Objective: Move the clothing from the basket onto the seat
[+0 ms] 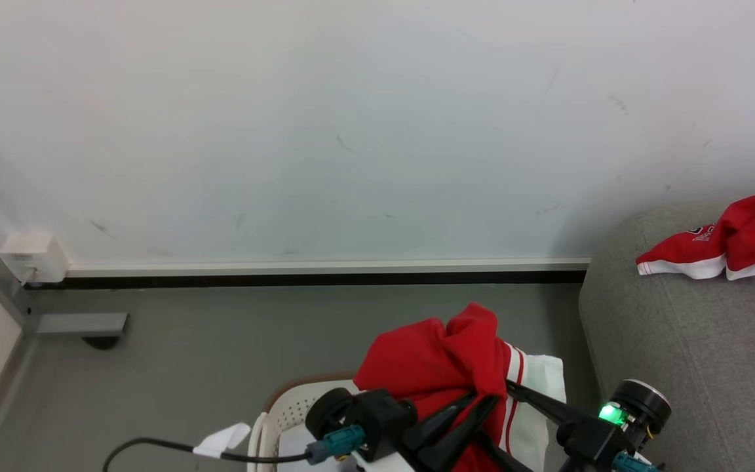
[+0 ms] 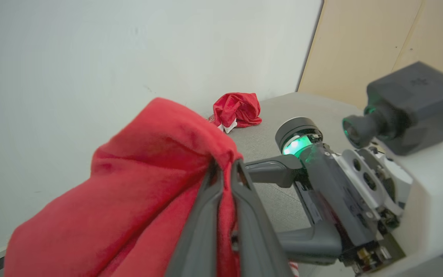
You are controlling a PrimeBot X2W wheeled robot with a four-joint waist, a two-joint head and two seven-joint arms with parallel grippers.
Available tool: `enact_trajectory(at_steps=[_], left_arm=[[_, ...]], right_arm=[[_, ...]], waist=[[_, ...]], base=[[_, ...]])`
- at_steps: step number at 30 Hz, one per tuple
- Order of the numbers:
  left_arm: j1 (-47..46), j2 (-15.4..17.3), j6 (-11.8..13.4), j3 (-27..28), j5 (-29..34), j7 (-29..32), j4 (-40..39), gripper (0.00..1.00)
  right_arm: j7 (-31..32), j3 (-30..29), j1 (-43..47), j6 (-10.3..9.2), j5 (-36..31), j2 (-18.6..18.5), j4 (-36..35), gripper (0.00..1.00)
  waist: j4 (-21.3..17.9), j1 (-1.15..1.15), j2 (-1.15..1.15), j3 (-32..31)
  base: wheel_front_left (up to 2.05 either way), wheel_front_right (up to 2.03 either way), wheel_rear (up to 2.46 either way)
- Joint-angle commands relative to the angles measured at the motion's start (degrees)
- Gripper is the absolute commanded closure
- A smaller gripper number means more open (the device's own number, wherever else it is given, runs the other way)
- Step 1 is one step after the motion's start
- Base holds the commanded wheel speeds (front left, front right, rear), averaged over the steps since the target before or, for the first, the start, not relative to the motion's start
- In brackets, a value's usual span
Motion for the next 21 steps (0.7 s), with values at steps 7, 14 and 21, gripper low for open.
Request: enact_trajectory(at_steps=[7,14,21], left_arm=[[-1.8,2.2,-0.3,-2.1,-4.7,-0.3,-0.6,1.0],[-2.6,3.0,0.1,-2.0,-4.9,-1.4,0.6,0.98],[-2.4,3.6,1.4,-1.6,-3.5,-2.7,2.4,0.0]], right_arm=[[-0.8,1.5,-2.2,-0.13,3.3,-0.6,0.0,1.0],[-1.4,1.4,-2.2,-0.13,6.0,-0.9,-0.2,1.0],[-1.8,-2.5,0.0,-0.15,6.6,-1.4,-0.1,1.0]], waist=[[0.0,0.0,-0.01,0.1],[-0.2,0.0,-0.01,0.3],[-0.8,0.0,-0.01,0.7]], base=[[0.0,0.0,0.0],[0.0,0.0,0.0],[0.0,0.0,0.0]])
